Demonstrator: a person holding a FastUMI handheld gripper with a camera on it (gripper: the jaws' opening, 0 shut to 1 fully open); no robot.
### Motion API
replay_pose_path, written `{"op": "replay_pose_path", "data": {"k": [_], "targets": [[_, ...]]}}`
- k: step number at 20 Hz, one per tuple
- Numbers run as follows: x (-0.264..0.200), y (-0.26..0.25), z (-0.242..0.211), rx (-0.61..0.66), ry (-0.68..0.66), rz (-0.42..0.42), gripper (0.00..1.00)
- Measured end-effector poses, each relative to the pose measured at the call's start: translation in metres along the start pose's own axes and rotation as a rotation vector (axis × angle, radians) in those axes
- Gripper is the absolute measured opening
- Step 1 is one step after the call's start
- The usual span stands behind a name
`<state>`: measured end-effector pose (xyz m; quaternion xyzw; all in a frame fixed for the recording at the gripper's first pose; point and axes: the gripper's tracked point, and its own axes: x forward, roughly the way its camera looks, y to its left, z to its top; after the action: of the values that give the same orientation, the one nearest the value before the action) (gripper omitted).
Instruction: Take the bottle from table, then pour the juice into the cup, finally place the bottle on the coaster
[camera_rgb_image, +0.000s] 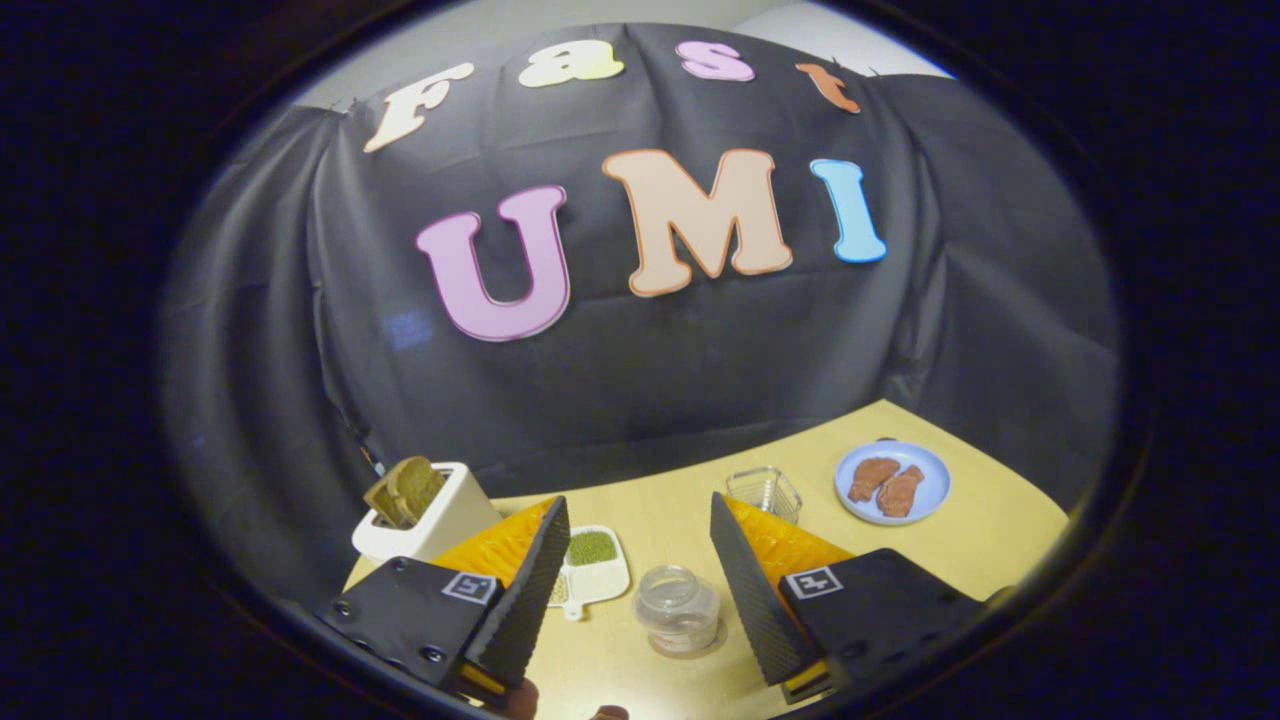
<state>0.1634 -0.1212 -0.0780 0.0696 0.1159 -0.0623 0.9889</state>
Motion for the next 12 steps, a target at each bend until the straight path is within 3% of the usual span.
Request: {"op": "replay_pose_path", "data": {"k": [12], "targets": [[-0.058,0.011,0.101,-0.087,-0.132,0.063,0.88]]}}
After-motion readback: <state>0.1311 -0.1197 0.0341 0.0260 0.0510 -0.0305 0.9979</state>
